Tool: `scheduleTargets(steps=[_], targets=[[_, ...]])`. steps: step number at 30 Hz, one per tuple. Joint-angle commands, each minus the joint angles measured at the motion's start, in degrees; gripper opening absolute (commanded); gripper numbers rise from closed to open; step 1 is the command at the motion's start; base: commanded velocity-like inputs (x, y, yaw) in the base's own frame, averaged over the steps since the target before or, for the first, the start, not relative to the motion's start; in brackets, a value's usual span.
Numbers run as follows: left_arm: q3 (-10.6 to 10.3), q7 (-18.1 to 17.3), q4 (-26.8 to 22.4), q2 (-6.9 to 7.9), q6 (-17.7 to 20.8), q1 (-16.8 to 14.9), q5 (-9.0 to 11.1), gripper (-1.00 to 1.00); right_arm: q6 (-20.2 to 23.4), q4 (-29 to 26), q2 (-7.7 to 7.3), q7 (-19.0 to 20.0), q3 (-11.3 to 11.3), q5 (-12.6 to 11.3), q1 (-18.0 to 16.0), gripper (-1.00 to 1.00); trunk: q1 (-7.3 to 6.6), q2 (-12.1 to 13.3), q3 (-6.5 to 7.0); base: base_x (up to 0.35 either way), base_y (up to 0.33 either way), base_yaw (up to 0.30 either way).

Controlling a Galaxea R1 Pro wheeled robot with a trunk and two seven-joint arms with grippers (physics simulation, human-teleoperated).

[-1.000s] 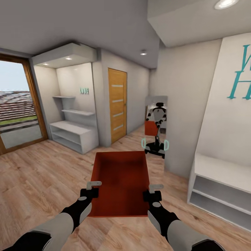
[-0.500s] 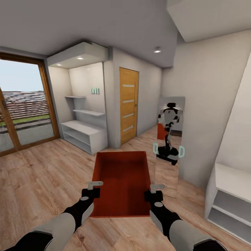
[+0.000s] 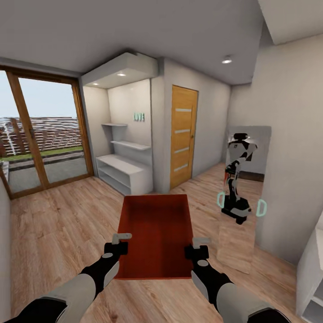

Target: Move the two storage containers from the living room to the garage. In the garage, place one container on the floor and stack the other container on top of it (either order is fine).

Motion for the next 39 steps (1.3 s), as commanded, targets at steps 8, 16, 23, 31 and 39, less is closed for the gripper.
scheduleTargets(steps=[8,16,23,31,39], targets=[[3.55,4.95,-0.13,1.61,-1.89,-0.08,2.72,-1.0,-0.38,0.19,-3.23,-2.02,-2.4,-1.01,0.02,-1.0,0.05,-0.03,-0.01,0.324,0.0,0.162],[3.55,4.96,-0.21,1.61,-1.92,-0.08,2.72,-1.0,-0.38,0.19,-3.24,-1.96,-2.4,-0.98,0.02,-1.0,0.05,-0.03,-0.01,0.324,0.0,0.02],[-1.85,0.49,-0.07,0.66,-0.93,-0.01,2.22,-1.0,-0.27,0.26,-0.21,-0.78,0.08,0.17,-0.06,-1.0,0.05,-0.03,-0.02,0.185,0.0,0.001],[-3.63,-0.2,-0.06,1.42,-0.71,0.0,4.17,-1.0,-0.24,0.27,0.64,-0.85,-1.84,3.16,-0.07,-1.0,0.05,-0.03,-0.02,0.0,0.0,0.0],[-4.28,-0.44,-0.13,1.46,-0.71,0.0,5.08,-1.0,-0.29,0.28,0.72,-0.79,-3.2,4.5,-0.08,-1.0,0.05,-0.03,-0.02,0.0,0.0,0.0]])
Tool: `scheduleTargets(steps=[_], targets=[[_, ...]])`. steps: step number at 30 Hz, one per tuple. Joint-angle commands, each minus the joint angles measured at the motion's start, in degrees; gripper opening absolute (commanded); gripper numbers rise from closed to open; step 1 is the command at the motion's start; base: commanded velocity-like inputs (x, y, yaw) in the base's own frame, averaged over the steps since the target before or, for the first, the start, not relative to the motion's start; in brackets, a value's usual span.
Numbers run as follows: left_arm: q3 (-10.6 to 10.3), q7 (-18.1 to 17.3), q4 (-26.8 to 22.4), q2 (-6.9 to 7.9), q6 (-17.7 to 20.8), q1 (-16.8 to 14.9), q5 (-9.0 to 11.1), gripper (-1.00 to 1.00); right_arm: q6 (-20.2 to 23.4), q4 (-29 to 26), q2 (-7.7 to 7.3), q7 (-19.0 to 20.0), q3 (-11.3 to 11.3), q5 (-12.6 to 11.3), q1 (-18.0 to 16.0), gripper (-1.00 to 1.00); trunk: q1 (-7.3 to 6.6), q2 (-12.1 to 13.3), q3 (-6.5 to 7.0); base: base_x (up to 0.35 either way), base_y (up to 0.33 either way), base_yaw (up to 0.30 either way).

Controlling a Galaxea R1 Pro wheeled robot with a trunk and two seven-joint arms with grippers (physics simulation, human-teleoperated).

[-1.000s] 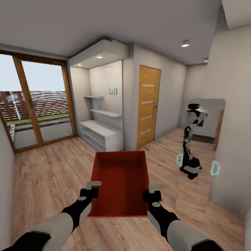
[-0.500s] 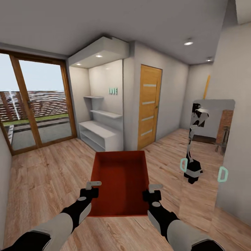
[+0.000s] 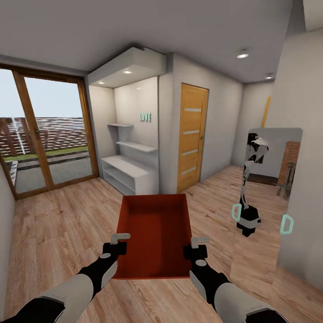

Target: Move the two storage containers from the living room to the garage. In the garage, place one container on the floor and stack the other container on top of it (either order is fine).

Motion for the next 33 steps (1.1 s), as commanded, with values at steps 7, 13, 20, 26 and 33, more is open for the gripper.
scheduleTargets(steps=[7,13,20,26,33], targets=[[-0.45,0.31,-0.12,0.25,-0.26,-0.07,0.62,-1.0,-0.21,0.22,-0.33,-0.25,-1.24,1.75,-0.01,-1.0,0.02,-0.04,-0.01,0.068,0.0,0.0],[-0.26,0.3,-0.09,0.09,-0.21,-0.07,0.6,-1.0,-0.21,0.22,-0.33,0.3,-3.22,3.63,-0.01,-1.0,0.02,-0.04,-0.01,0.283,0.0,0.0],[5.66,0.31,-0.14,0.68,-0.26,-0.07,0.5,-1.0,-0.18,0.22,-1.12,-0.61,3.23,-5.55,-0.01,-1.0,0.02,-0.04,-0.01,0.319,0.0,0.0],[5.67,0.31,-0.15,0.68,-0.26,-0.07,0.5,-1.0,-0.16,0.22,-1.12,-0.61,3.23,-5.55,-0.01,-1.0,0.02,-0.04,-0.01,0.321,0.0,0.0],[5.67,0.31,-0.15,0.68,-0.26,-0.07,0.5,-1.0,-0.13,0.22,-1.12,-0.61,3.22,-5.55,-0.01,-1.0,0.02,-0.04,-0.01,0.322,0.0,0.0]])
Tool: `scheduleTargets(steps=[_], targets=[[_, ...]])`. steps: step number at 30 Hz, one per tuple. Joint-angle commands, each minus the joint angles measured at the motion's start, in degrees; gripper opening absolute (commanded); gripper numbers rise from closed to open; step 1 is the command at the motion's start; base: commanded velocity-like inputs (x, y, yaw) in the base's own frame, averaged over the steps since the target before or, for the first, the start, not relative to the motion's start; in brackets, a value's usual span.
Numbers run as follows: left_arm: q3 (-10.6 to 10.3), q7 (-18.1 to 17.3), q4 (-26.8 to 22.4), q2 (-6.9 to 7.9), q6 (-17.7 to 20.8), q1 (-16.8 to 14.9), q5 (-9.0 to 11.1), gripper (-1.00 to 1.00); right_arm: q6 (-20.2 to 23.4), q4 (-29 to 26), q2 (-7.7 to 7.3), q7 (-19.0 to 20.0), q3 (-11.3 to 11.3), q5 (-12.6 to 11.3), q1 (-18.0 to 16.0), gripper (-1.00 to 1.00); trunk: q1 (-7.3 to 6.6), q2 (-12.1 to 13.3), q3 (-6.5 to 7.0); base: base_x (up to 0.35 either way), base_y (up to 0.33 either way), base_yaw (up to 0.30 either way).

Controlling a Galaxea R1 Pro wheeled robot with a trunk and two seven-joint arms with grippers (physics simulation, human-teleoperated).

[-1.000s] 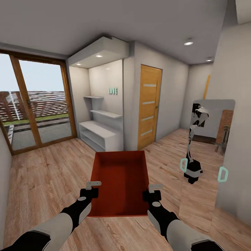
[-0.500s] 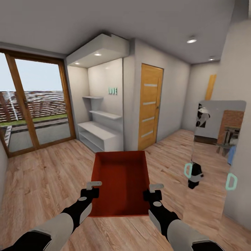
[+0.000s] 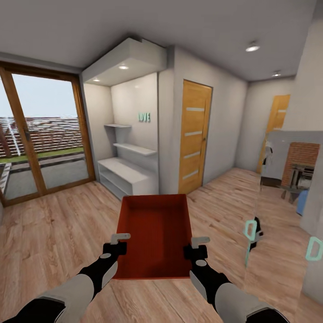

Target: Move the two storage containers from the living room to the garage. In the garage, place one container on the floor and stack the other container on top of it (either order is fine).

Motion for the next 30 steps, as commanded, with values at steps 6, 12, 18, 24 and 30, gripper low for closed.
scheduleTargets(steps=[6,12,18,24,30], targets=[[3.29,0.29,-0.24,1.0,-0.22,-0.09,2.87,-1.0,-0.2,0.26,-0.67,-0.04,-1.3,-0.97,0.0,-1.0,0.05,-0.03,-0.01,0.322,0.0,0.0],[3.29,0.29,-0.24,1.03,-0.22,-0.09,2.87,-1.0,0.08,0.26,-0.67,0.04,-1.33,-1.04,0.0,-1.0,0.05,-0.03,-0.01,0.322,0.0,0.0],[3.29,0.29,-0.24,1.02,-0.22,-0.09,2.87,-1.0,0.09,0.26,-0.67,0.1,-1.33,-1.1,0.0,-1.0,0.05,-0.03,-0.01,0.321,0.0,0.0],[3.29,0.29,-0.24,1.01,-0.22,-0.09,2.87,-1.0,0.07,0.34,-0.59,0.06,-1.33,-1.11,0.0,-1.0,0.05,-0.03,-0.01,0.321,0.0,0.0],[3.28,0.29,-0.24,1.02,-0.22,-0.09,2.87,-1.0,-0.21,0.35,-0.52,-0.01,-1.32,-1.1,0.0,-1.0,0.05,-0.03,-0.01,0.321,0.0,0.0]])
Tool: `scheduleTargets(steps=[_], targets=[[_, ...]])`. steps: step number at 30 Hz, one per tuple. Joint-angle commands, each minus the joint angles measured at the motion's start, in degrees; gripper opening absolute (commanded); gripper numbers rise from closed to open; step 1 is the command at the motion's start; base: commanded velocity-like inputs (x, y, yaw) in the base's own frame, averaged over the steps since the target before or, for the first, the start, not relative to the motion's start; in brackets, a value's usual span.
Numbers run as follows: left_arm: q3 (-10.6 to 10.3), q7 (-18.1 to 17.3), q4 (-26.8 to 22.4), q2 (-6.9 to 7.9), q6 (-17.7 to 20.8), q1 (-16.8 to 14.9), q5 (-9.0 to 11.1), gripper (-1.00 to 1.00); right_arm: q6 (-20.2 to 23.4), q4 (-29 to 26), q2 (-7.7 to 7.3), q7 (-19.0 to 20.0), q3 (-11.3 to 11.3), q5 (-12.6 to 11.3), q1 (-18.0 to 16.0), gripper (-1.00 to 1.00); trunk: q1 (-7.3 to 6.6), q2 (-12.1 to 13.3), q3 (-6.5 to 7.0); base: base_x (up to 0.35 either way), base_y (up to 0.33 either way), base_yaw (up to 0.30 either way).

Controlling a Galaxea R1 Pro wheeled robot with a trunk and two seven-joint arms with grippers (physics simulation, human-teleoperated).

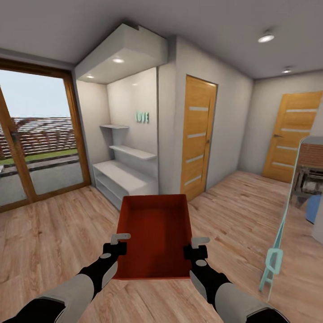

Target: Move the two storage containers from the living room to the garage. In the garage, place one container on the floor and stack the other container on top of it (either order is fine).

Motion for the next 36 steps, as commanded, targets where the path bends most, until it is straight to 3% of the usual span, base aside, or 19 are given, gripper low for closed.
scheduleTargets(steps=[1,10,36], targets=[[3.32,0.28,-0.23,1.02,-0.33,-0.09,2.88,-1.0,-0.26,0.34,-0.49,-0.11,-1.39,-0.94,0.0,-1.0,0.05,-0.03,0.0,0.321,0.0,0.0],[3.32,0.28,-0.23,1.03,-0.33,-0.09,2.88,-1.0,-0.09,0.34,-0.45,-0.22,-1.42,-0.9,0.0,-1.0,0.05,-0.03,0.0,0.321,0.0,-0.041],[3.33,0.28,-0.23,1.03,-0.33,-0.09,2.88,-1.0,0.01,0.34,-0.38,-0.23,-1.48,-0.9,0.0,-1.0,0.05,-0.03,0.0,0.321,0.058,-0.265]])
